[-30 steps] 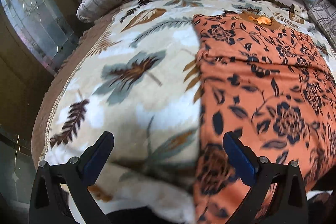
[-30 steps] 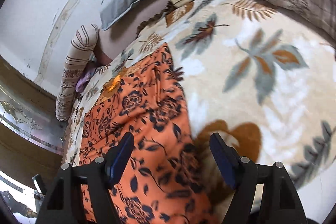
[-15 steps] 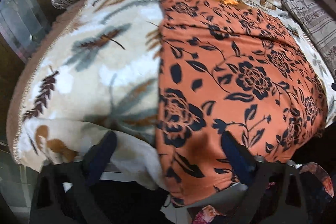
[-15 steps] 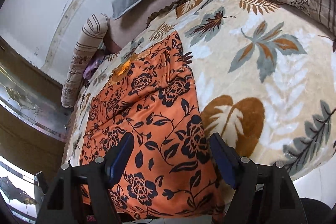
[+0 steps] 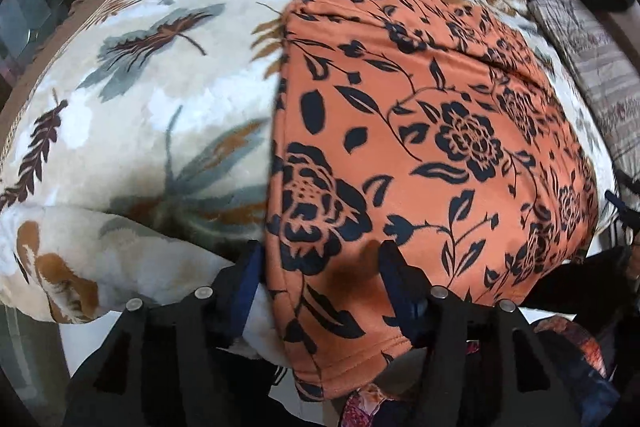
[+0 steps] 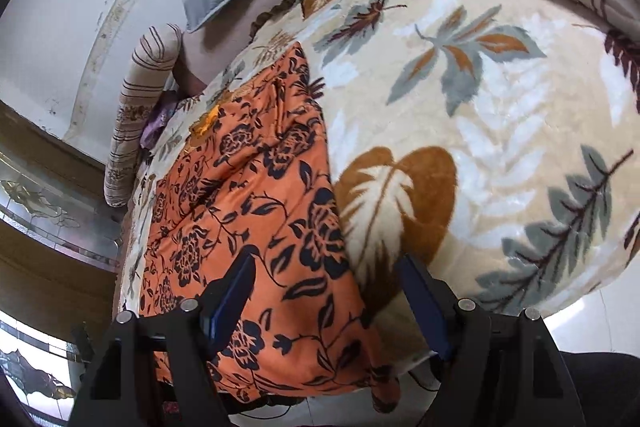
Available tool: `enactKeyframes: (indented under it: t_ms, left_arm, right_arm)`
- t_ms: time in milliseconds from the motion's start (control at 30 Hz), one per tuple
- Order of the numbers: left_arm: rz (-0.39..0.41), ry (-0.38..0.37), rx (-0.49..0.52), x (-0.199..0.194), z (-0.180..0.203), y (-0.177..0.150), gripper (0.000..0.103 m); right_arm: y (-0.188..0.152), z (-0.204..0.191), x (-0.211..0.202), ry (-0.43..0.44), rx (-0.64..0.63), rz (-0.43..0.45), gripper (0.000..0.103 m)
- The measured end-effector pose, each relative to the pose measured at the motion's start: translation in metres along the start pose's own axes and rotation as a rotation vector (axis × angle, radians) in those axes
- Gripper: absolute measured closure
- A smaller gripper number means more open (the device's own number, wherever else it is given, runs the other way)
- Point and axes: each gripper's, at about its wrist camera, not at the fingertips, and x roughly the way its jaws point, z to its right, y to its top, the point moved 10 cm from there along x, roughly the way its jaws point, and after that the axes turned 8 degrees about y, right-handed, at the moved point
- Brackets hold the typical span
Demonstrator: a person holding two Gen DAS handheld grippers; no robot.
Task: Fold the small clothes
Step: 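Grasp the hem with the left gripper while the right gripper grasps the hem too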
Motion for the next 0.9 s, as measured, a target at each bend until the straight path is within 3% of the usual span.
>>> enactKeyframes:
  t_ms: [133,200,233,333,467,567,633,700,733,767,800,900]
  left_arm:
    - [-0.001,-0.044,0.03,-0.002,0.011,-0.004,0.045]
    - [-0.014,-0.072,0.041,-0.003,0.015,-0.007,0.063]
    - [-0.023,-0.088,0.047,-0.002,0.018,-0.01,0.064]
    - [-0.039,-0.088,0.074,0.001,0.024,-0.015,0.064]
    - [-0.074,-0.13,0.099,0.005,0.035,-0.02,0.046]
    - [-0.073,-0.135,0.111,0.005,0.038,-0.02,0.046]
    - [-0.073,-0.14,0.098,0.005,0.038,-0.02,0.053]
    - [-0.069,-0.15,0.08,0.005,0.036,-0.018,0.077]
    - [-0.067,-0.154,0.069,0.005,0.035,-0.017,0.082]
    - [-0.066,-0.16,0.062,0.003,0.031,-0.016,0.091]
    - [-0.061,-0.168,0.06,0.001,0.031,-0.015,0.093]
    - [-0.03,-0.177,0.096,-0.009,0.034,-0.011,0.094]
  right_arm:
    - [-0.008,0.006,-0.003,-0.014,0.011,-0.025,0.025]
    - [-0.015,0.009,-0.003,-0.021,0.016,-0.051,0.025]
    - [-0.02,0.01,-0.002,-0.022,0.021,-0.072,0.025]
    - [-0.037,0.013,0.0,-0.046,0.021,-0.124,0.025]
    - [-0.063,0.017,0.013,-0.088,0.017,-0.228,0.025]
    - [-0.081,0.024,0.029,-0.161,-0.013,-0.308,0.025]
    - [-0.094,0.033,0.043,-0.193,0.013,-0.36,0.025]
    - [-0.097,0.034,0.049,-0.178,0.038,-0.345,0.027]
    - [-0.097,0.031,0.051,-0.153,0.038,-0.332,0.03]
    - [-0.097,0.026,0.052,-0.13,0.023,-0.33,0.046]
    - [-0.098,0.02,0.05,-0.108,-0.005,-0.333,0.055]
    - [-0.101,0.01,0.042,-0.153,-0.112,-0.35,0.079]
